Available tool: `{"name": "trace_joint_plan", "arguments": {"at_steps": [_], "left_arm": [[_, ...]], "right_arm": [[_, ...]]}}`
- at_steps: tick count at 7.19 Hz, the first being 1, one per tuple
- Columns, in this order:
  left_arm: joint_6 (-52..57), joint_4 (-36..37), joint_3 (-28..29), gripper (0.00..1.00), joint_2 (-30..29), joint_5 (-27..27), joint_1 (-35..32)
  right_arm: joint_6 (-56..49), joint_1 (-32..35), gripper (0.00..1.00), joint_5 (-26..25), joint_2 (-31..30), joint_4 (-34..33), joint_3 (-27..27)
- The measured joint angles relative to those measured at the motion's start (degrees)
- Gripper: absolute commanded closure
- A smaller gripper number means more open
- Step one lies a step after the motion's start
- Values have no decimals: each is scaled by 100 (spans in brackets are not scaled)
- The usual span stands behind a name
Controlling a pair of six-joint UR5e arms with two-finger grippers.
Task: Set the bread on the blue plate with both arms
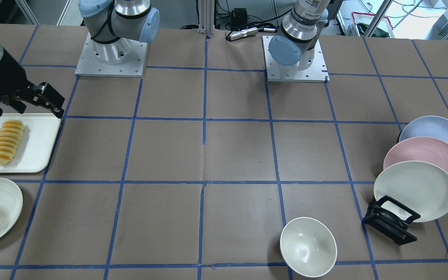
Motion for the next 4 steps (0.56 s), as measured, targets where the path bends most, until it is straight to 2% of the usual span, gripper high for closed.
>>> {"name": "trace_joint_plan", "arguments": {"at_steps": [2, 4], "left_arm": [[-278, 372, -105, 0, -501, 38, 197], [-893, 620, -233, 2, -748, 517, 19]], "right_arm": [[-224, -600, 0, -187, 320, -124, 0], [-1006, -1124, 0, -522, 758, -785, 0]]}}
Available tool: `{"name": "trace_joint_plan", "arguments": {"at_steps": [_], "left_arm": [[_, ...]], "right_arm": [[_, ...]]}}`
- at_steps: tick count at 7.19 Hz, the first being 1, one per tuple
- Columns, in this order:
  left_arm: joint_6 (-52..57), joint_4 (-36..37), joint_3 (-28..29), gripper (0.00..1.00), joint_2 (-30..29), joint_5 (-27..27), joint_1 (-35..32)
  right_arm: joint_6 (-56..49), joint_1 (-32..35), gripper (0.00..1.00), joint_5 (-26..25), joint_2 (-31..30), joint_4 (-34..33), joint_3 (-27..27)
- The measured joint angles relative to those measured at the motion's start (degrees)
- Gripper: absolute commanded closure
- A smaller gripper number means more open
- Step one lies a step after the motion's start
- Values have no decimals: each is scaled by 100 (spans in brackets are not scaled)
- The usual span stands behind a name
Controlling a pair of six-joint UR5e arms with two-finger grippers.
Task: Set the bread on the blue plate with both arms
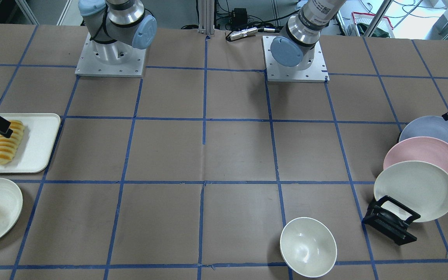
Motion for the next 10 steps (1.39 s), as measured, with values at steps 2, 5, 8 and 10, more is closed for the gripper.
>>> {"name": "trace_joint_plan", "arguments": {"at_steps": [2, 5, 8, 10], "left_arm": [[-222, 481, -31, 1, -241, 226, -87], [-226, 930, -18, 36, -465, 277, -121], [-211, 905, -45, 100, -495, 305, -141], [-216, 887, -42, 100, -505, 467, -150]], "right_arm": [[-345, -393, 0, -59, 399, -596, 2], [-621, -800, 0, -62, 627, -1104, 534], [-1093, -1093, 0, -94, 650, -1910, 1434], [-1153, -1114, 0, -296, 766, -2041, 1648]]}}
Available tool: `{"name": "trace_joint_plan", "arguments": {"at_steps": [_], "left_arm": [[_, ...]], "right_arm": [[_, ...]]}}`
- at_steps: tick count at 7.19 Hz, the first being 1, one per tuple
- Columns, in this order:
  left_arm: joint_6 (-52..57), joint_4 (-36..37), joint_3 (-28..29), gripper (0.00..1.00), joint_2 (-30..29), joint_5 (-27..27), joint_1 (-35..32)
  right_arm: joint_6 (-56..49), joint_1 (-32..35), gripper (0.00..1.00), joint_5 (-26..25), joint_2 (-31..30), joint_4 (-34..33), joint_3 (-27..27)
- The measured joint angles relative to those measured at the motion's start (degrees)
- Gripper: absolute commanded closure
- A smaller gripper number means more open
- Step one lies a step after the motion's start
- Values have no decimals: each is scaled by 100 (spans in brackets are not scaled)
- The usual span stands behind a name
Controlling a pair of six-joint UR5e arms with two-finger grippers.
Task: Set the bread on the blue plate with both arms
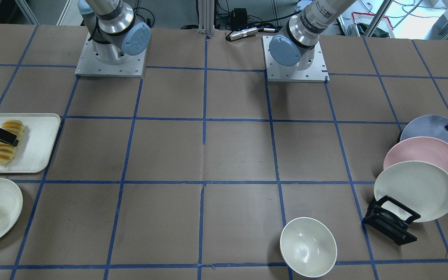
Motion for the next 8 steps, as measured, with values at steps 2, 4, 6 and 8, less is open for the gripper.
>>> {"name": "trace_joint_plan", "arguments": {"at_steps": [2, 4, 6, 8], "left_arm": [[3, -1, 32, 100, -4, 55, -6], [7, 5, 71, 100, -2, 64, -11], [79, 6, 89, 100, 29, 75, -12], [192, 10, 100, 100, 62, 225, -21]], "right_arm": [[-18, -3, 0, -245, 203, -288, 48], [-16, -6, 0, -330, 309, -388, 56], [17, -6, 0, -346, 359, -400, 86], [57, -4, 26, -337, 378, -506, 147]]}}
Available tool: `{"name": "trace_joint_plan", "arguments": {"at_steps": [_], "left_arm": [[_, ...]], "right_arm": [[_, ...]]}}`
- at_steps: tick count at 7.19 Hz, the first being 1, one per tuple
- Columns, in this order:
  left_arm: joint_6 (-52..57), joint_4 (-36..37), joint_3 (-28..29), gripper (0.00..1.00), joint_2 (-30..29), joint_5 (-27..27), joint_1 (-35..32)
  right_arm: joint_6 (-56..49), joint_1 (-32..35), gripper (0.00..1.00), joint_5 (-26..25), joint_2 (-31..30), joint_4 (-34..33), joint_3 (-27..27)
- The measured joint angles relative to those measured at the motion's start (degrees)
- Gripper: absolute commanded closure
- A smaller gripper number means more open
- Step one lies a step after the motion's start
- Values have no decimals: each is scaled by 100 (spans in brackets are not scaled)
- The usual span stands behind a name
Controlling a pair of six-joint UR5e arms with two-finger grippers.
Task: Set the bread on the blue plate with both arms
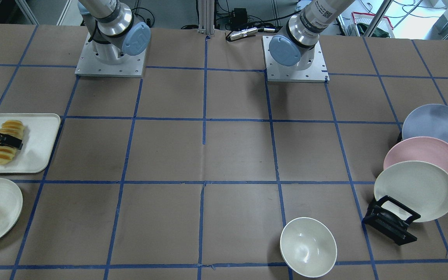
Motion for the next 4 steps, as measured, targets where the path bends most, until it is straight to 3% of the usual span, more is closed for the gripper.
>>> {"name": "trace_joint_plan", "arguments": {"at_steps": [1, 2, 4], "left_arm": [[19, -6, 14, 100, 20, 64, -9], [38, -51, 59, 100, 46, 93, -17], [215, -498, 358, 100, 185, 111, -17]], "right_arm": [[13, 0, 68, 3, 39, -59, 10], [20, 1, 100, 3, 85, -80, 13], [24, 1, 100, 27, 93, -21, 14]]}}
